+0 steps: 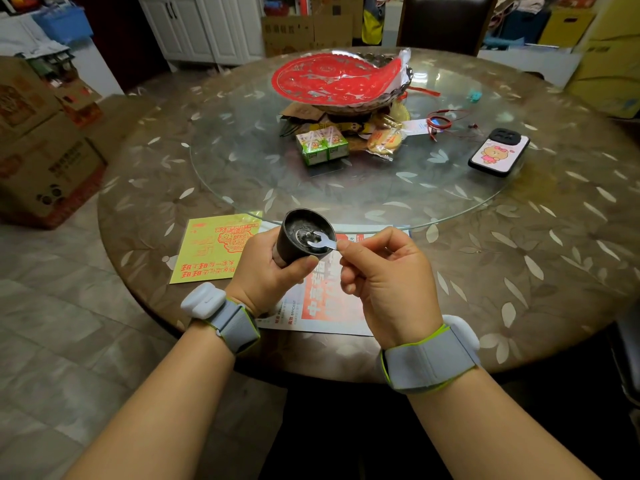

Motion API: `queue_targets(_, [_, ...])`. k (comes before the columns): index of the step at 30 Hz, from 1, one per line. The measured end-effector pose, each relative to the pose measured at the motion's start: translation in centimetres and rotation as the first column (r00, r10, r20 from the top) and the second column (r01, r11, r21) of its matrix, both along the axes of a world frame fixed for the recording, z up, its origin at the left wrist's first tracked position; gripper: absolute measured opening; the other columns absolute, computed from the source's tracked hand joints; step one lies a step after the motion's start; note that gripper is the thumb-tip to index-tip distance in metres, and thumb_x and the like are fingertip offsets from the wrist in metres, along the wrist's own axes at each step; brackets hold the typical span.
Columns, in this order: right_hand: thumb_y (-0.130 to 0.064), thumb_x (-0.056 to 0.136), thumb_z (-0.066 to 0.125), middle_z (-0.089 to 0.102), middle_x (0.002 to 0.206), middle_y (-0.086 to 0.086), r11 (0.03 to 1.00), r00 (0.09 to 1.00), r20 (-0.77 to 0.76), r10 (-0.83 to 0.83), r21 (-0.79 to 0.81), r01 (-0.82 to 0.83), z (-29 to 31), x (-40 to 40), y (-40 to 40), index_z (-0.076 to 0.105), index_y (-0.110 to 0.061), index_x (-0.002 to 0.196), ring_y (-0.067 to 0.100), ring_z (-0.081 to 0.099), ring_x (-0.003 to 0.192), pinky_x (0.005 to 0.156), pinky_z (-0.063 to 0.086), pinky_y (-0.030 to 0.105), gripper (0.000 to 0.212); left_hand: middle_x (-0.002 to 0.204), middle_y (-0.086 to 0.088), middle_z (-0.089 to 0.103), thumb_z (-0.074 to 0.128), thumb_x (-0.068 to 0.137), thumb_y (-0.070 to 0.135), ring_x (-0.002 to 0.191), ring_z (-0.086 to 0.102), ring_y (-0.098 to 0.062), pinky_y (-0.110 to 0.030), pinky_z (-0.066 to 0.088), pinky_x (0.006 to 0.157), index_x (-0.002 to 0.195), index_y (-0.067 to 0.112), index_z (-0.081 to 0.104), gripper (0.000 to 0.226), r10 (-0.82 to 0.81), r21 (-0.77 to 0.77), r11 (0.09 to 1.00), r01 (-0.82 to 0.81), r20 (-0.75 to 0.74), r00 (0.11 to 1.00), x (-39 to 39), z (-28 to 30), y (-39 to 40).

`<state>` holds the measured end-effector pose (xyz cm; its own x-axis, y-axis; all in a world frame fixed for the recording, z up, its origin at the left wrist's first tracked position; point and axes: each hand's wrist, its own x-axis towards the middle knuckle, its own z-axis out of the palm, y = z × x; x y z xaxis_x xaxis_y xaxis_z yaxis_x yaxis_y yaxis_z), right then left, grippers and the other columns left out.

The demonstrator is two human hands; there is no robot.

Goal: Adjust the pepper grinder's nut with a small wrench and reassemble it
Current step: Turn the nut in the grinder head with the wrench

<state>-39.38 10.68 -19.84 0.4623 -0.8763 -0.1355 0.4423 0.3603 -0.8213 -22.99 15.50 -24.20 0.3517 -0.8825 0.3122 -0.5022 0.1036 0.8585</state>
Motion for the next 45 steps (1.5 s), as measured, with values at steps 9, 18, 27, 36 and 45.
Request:
queue_targets(9, [0.007, 0.079, 0.069, 0.055, 0.050, 0.006, 0.997, 0.996, -0.044, -0.074, -0.025, 0.073, -0.6, 0.6, -0.5, 0.052, -0.005, 0.075, 0.015, 0.047, 0.037, 0.038, 0.035, 0.020, 0.022, 0.060, 0.001, 0.062, 0.055, 0.064, 0.086, 0.056, 0.062, -0.025, -0.047, 0.052, 0.059, 0.080, 0.009, 0.064, 0.079, -0.030, 0.020, 0.999, 0.030, 0.040, 0.999, 0.2, -0.2, 0.0])
queue_targets(18, [0.006, 0.081, 0.067, 0.055, 0.051, 0.008, 0.996, 0.997, -0.025, -0.069, -0.052, 0.068, -0.7, 0.2, -1.8, 0.051, -0.007, 0.074, 0.014, 0.047, 0.036, 0.038, 0.034, 0.020, 0.021, 0.059, -0.002, 0.061, 0.058, 0.065, 0.083, 0.051, 0.062, -0.016, -0.029, 0.050, 0.056, 0.083, -0.004, 0.062, 0.089, -0.046, -0.011, 0.999, 0.046, -0.021, 0.999, 0.7, -0.5, -0.1])
queue_targets(27, [0.008, 0.088, 0.050, 0.056, 0.065, 0.015, 0.986, 0.850, -0.509, -0.133, -0.157, 0.060, -6.6, -2.7, -9.8, 0.049, -0.009, 0.077, 0.011, 0.055, 0.038, 0.039, 0.043, 0.022, 0.021, 0.057, 0.000, 0.061, 0.056, 0.065, 0.084, 0.051, 0.060, -0.016, -0.027, 0.047, 0.056, 0.081, -0.003, 0.061, 0.089, -0.059, -0.008, 0.998, 0.059, -0.015, 0.998, 0.8, -0.6, -0.3])
queue_targets(36, [0.000, 0.079, 0.063, 0.066, 0.068, 0.016, 0.950, 0.600, -0.784, -0.160, -0.288, -0.123, -8.3, -3.6, -13.9, 0.058, -0.011, 0.079, 0.030, 0.063, 0.053, 0.049, 0.051, 0.032, 0.012, 0.056, -0.003, 0.061, 0.058, 0.063, 0.085, 0.051, 0.060, -0.018, -0.028, 0.047, 0.057, 0.080, -0.004, 0.061, 0.090, -0.045, 0.004, 0.999, 0.045, -0.004, 0.999, 0.9, -0.7, -0.4])
queue_targets(45, [-0.004, 0.079, 0.064, 0.071, 0.086, 0.017, 0.783, 0.325, -0.834, -0.446, -0.539, -0.311, -9.3, -4.4, -13.6, 0.072, -0.004, 0.083, 0.028, 0.056, 0.075, 0.064, 0.032, 0.024, 0.009, 0.056, 0.000, 0.060, 0.058, 0.066, 0.082, 0.050, 0.060, -0.016, -0.027, 0.047, 0.057, 0.076, 0.001, 0.060, 0.082, -0.052, 0.007, 0.999, 0.052, -0.022, 0.998, 0.9, -0.7, -0.5])
